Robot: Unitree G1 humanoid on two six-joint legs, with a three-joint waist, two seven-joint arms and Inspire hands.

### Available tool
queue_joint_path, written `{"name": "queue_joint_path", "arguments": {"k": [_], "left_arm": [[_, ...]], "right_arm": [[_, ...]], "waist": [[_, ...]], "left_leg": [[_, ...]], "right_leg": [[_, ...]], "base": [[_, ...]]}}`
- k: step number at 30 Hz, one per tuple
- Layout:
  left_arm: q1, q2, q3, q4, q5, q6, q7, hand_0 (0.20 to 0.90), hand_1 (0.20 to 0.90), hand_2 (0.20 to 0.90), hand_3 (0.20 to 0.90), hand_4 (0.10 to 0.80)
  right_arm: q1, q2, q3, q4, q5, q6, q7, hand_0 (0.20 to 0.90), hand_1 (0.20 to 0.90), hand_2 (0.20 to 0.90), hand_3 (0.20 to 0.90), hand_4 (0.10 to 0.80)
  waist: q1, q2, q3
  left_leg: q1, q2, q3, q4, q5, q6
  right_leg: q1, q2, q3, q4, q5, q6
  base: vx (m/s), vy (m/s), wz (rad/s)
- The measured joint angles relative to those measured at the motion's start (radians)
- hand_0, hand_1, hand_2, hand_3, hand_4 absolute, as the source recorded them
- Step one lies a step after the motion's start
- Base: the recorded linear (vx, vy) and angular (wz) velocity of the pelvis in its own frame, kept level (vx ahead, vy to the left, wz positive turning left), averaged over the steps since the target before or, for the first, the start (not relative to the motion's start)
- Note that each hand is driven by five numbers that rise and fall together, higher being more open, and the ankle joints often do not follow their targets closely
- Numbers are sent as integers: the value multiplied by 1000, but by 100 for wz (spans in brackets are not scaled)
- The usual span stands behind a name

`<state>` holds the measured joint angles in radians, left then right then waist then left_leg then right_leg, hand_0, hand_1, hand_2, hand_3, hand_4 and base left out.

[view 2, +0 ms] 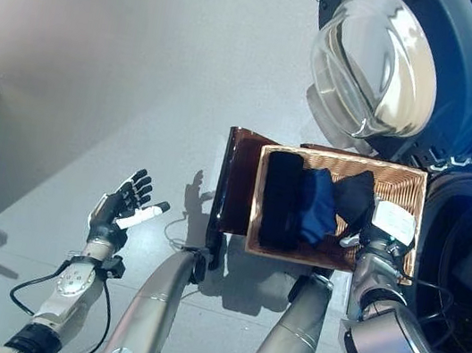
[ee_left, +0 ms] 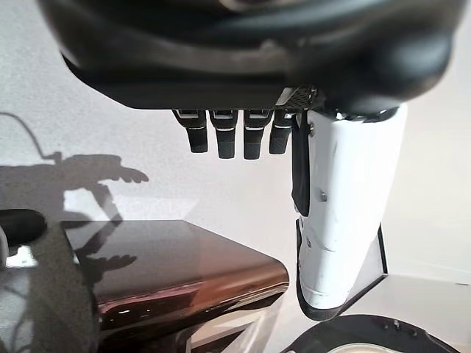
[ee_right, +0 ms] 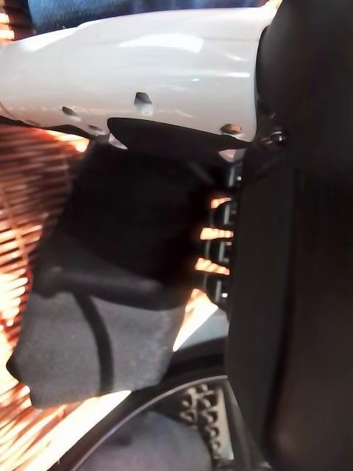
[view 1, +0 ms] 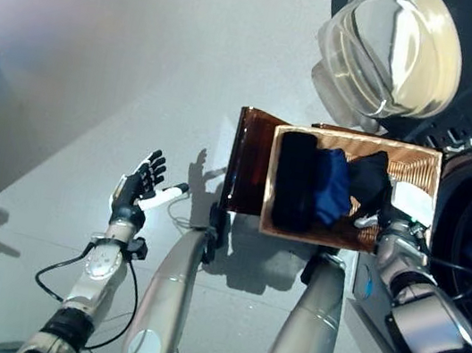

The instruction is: Pick up the clothes and place them into the washing machine

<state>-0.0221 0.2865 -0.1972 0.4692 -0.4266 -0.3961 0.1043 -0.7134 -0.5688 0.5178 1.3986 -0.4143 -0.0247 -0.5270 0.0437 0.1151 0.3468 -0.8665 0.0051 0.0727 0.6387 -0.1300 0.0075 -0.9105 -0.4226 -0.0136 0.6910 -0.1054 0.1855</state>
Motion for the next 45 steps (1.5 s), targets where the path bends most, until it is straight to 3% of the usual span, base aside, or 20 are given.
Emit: {"name": "queue_joint_path", "arguments": {"k": [1,2,24,28,30,36,40,45], "left_arm": [[0,0,0,0,0,0,-2,900,900,900,900,800],[0,1,0,0,0,0,-3,900,900,900,900,800],[3,3,9,-3,1,5,-12,900,900,900,900,800],[3,4,30,-3,1,5,-8,900,900,900,900,800],[5,6,32,-6,5,5,2,900,900,900,900,800],[30,9,38,-8,5,7,17,900,900,900,900,800],[40,9,45,-6,4,7,17,900,900,900,900,800],[40,9,56,-6,-1,7,16,900,900,900,900,800]], "right_arm": [[-1,0,0,2,0,4,1,900,900,900,900,800],[-3,0,0,2,-1,5,2,200,200,200,200,300],[-9,3,-11,34,-9,48,0,200,200,200,200,300],[-8,4,-55,30,18,41,0,200,200,200,200,300],[-2,8,-191,7,139,8,1,200,200,200,200,300],[80,37,-522,-141,804,-198,47,200,200,200,200,300],[108,65,-601,-167,1097,-291,122,200,200,200,200,300],[126,126,-675,-180,1383,-342,225,200,200,200,200,300]], "waist": [[2,0,0],[3,0,0],[6,4,-3],[2,4,-4],[-1,4,-5],[-23,3,-7],[-35,1,-8],[-56,1,-8]], "left_leg": [[-1,0,0,5,-2,0],[-2,0,1,7,-3,0],[-15,0,-3,23,-6,3],[-15,1,-3,24,-6,3],[-15,0,-2,24,-6,3],[-16,2,2,23,-12,6],[-16,5,5,23,-15,6],[-15,6,8,23,-20,8]], "right_leg": [[-3,0,2,5,-2,-2],[-4,0,3,7,-2,-2],[-8,0,3,13,-2,-2],[-8,0,3,13,-2,-2],[-8,0,3,12,-2,-2],[-8,2,4,1,-2,-2],[-7,5,4,-10,0,0],[-4,7,5,-15,3,4]], "base": [[0,0,0],[0,0,0],[0,0,0],[0,0,0],[0,0,0],[10,-3,-1],[8,-1,-4],[2,-1,-1]]}}
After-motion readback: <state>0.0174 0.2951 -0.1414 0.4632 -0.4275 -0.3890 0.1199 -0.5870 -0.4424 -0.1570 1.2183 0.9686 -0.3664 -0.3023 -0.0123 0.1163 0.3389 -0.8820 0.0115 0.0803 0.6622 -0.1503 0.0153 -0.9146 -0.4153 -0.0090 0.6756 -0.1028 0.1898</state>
